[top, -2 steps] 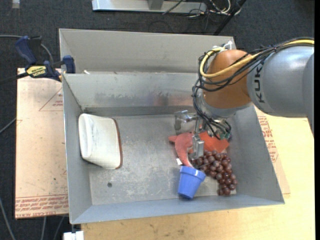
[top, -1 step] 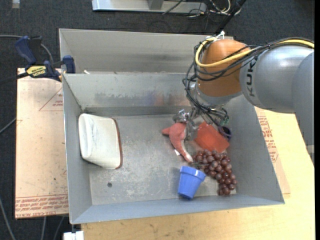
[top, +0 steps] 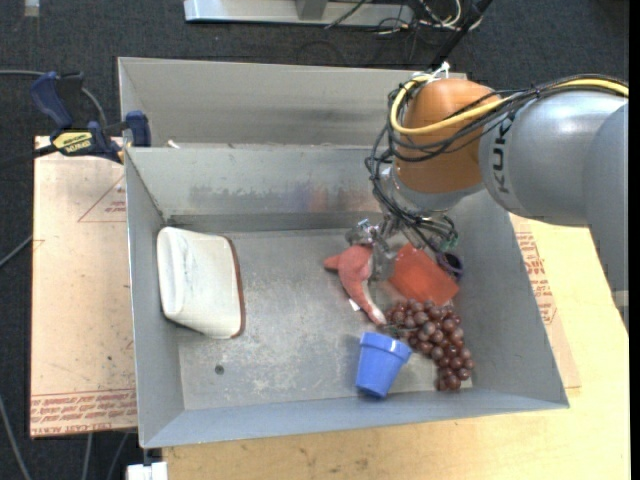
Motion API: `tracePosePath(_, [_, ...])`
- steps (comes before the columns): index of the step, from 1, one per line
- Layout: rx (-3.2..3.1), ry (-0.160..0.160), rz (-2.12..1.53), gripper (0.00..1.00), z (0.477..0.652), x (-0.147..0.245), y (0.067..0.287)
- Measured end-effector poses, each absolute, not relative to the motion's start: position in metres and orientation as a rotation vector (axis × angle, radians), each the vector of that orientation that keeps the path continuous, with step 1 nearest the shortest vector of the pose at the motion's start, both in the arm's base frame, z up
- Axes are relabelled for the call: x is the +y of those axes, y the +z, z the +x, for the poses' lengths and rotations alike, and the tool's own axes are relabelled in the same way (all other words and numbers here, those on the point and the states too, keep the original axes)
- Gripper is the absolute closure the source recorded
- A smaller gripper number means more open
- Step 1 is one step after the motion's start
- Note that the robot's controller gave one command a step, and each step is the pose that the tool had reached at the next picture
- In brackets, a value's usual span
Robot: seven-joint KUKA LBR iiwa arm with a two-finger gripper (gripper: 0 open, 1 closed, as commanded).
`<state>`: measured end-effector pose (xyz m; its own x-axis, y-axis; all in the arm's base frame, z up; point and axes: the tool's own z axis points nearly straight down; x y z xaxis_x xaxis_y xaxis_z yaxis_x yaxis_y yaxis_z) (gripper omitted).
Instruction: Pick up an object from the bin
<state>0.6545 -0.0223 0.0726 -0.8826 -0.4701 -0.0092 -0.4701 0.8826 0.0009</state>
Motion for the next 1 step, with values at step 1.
tracePosePath(1, [3.028, 0.001, -0.758, 1.00, 0.6394, -0.0247, 0.2468])
